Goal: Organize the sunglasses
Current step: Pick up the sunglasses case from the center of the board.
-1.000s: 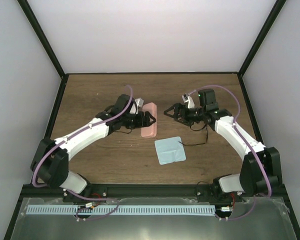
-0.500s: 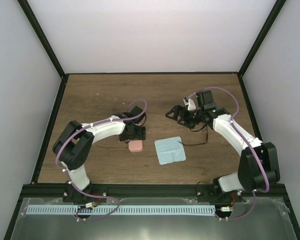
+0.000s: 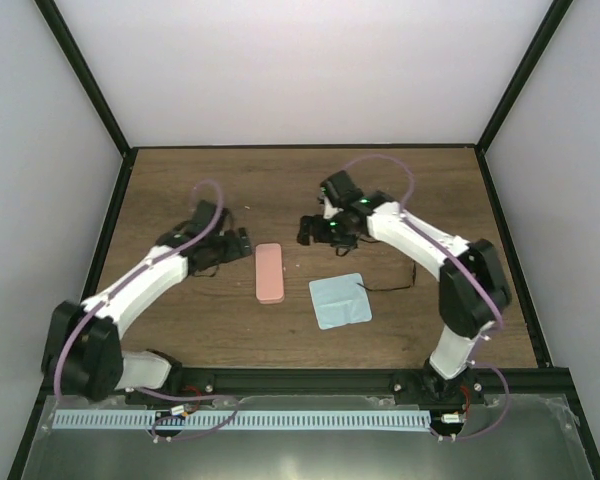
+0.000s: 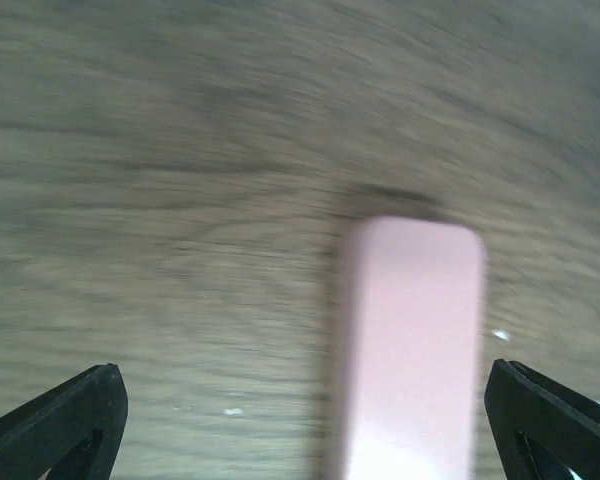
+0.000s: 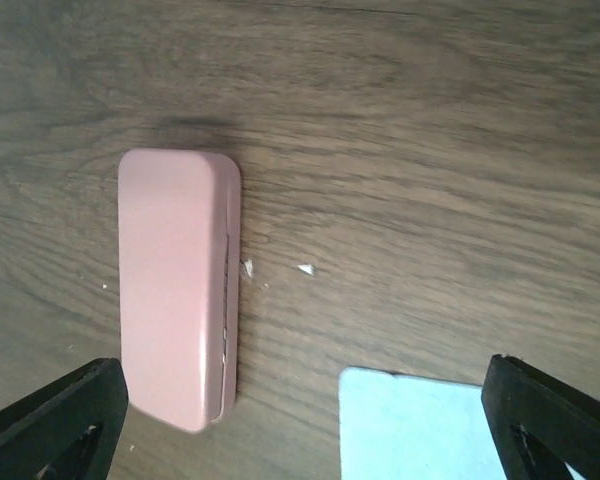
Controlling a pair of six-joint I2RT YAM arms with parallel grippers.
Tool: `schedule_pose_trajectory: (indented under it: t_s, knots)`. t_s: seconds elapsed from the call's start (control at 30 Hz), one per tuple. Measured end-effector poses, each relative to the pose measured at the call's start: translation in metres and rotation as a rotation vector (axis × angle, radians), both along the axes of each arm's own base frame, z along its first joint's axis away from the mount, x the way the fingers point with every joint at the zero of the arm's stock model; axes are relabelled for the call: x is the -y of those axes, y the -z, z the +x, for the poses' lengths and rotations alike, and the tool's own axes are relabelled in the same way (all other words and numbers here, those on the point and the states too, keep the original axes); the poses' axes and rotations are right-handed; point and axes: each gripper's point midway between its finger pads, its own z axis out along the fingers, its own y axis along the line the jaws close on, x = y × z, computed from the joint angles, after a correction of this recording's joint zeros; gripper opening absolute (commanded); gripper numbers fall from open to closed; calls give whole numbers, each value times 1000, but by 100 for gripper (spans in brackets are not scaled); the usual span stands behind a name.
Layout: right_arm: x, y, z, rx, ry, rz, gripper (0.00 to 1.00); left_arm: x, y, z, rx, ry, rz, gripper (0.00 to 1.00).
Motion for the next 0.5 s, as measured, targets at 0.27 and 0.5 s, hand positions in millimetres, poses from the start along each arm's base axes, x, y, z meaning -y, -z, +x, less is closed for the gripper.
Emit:
schedule_pose_trajectory:
  t_s: [0.27, 0.5]
  knots:
    - [-75, 29, 0, 24, -123, -198, 100, -85, 32, -41, -73, -222, -75, 100]
    - [-116, 45, 6, 35, -176, -277, 96, -91, 26, -51, -50, -256, -128, 100]
